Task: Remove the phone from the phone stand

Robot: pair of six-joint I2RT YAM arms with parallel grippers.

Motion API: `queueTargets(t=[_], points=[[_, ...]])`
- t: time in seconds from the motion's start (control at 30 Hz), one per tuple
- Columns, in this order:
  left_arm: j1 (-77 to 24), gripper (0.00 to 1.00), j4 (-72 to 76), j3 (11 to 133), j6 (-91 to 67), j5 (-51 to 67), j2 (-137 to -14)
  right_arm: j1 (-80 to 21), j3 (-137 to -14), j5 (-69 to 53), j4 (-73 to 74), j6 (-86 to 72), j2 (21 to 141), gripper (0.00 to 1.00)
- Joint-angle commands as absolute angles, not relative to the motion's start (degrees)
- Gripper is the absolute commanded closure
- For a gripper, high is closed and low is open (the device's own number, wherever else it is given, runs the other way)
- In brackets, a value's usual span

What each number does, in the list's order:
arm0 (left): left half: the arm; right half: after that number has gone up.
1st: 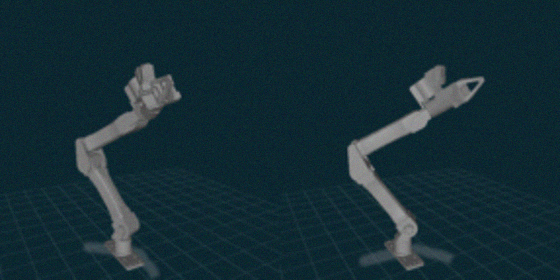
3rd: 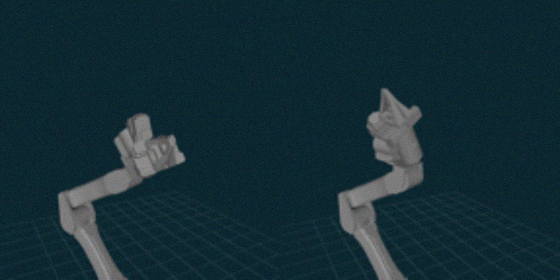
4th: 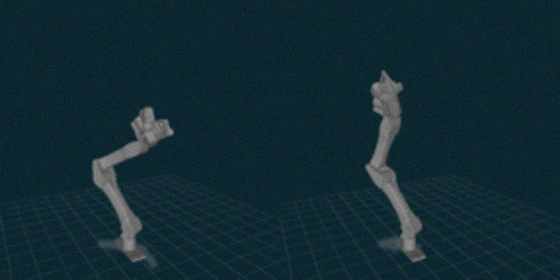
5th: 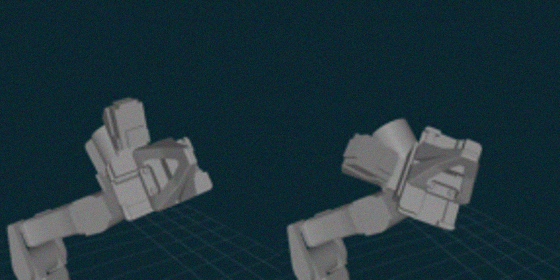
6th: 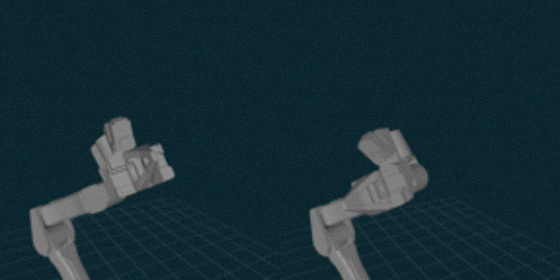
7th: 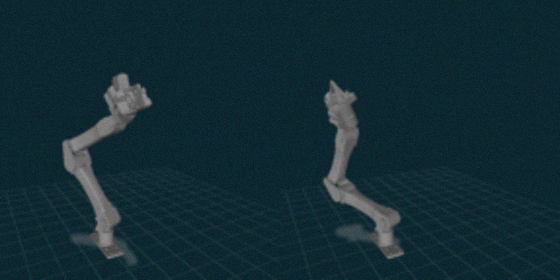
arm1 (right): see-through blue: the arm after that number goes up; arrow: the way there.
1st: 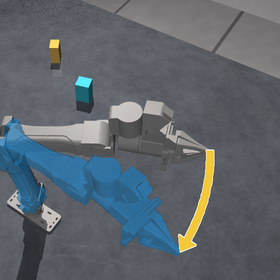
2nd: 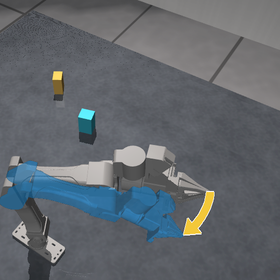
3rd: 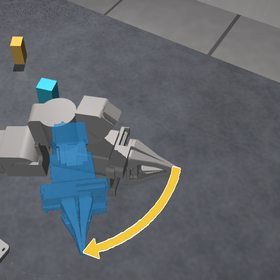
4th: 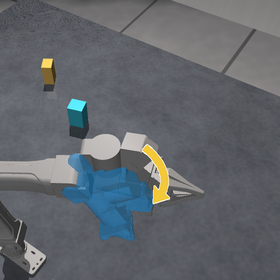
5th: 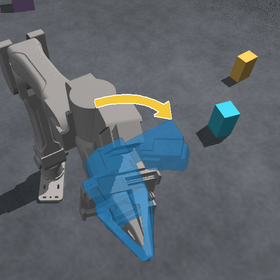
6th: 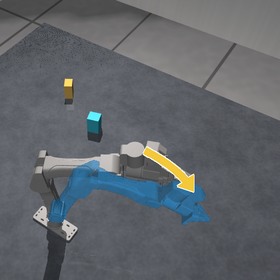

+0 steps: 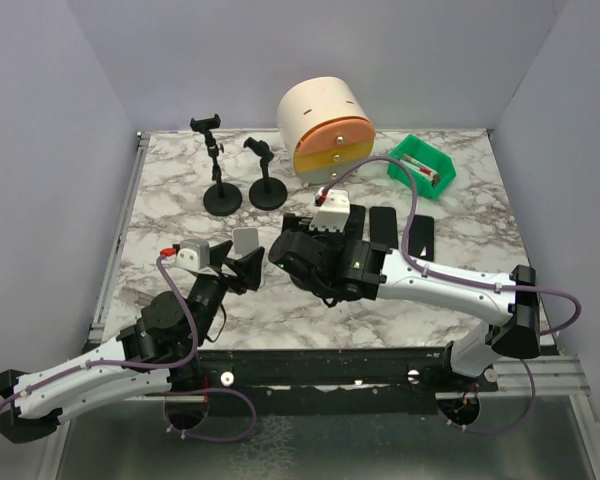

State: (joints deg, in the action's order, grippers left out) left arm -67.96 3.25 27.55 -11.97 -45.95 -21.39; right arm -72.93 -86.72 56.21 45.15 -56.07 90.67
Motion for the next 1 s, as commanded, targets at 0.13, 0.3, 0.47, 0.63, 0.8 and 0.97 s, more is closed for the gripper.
queueTargets(t=[0.13,0.3,0.47,0.63,0.8,0.97], points=[[-67.9,0.24,1.8,27.2,-13.0,-47.4,-21.2,-73.1,-87.2,61.9,47.2,-60.9,91.8,0.01],[-67.9,0.24,1.8,27.3,-13.1,-47.4,-21.2,-73.1,-85.9,61.5,42.4,-56.7,91.4,0.04],[-67.9,0.24,1.7,27.2,-13.4,-47.4,-21.2,-72.0,-83.7,59.8,38.5,-52.9,90.4,0.06],[-67.9,0.24,1.7,27.1,-13.5,-47.2,-21.8,-70.7,-82.1,58.8,37.8,-52.7,89.7,0.06],[-67.9,0.24,1.8,27.1,-13.6,-47.0,-22.3,-70.6,-81.9,58.5,36.0,-50.7,89.9,0.07],[-67.9,0.24,1.7,27.0,-13.9,-46.8,-22.6,-70.5,-81.9,58.1,33.9,-48.1,90.2,0.11]])
